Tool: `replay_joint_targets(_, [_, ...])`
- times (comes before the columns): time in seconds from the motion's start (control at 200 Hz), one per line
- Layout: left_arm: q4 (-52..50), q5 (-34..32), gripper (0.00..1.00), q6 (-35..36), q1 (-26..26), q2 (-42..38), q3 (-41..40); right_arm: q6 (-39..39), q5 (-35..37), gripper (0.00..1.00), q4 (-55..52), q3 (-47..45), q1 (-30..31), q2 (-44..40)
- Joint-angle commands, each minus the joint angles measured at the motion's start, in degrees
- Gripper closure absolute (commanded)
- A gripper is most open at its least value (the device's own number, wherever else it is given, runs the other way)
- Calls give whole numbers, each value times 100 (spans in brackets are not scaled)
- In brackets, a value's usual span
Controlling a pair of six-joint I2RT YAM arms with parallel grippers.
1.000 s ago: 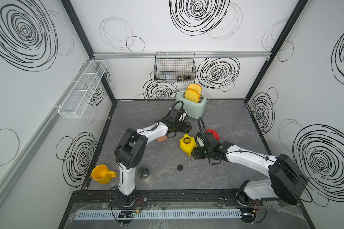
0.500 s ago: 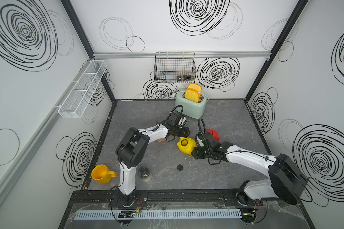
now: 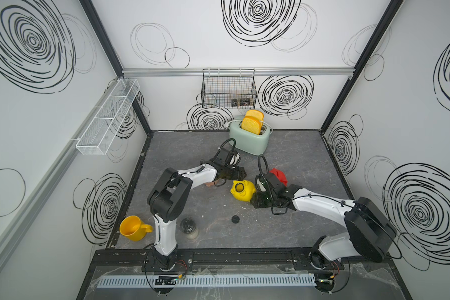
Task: Close piggy banks
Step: Adjust the piggy bank at the center of the board.
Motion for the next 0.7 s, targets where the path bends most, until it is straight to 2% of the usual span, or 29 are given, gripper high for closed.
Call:
replay_joint_targets(0.0, [14, -27, 28, -16, 27, -6, 65, 118, -74, 39, 231, 211, -157, 43])
replay_joint_targets(0.425, [-162, -158, 28, 10, 9, -72, 146, 30, -288, 39, 201, 593, -508, 302])
replay_joint_targets(0.695, [-293, -197, 27, -42, 45, -72, 432, -38, -314, 39, 110, 588, -504, 291])
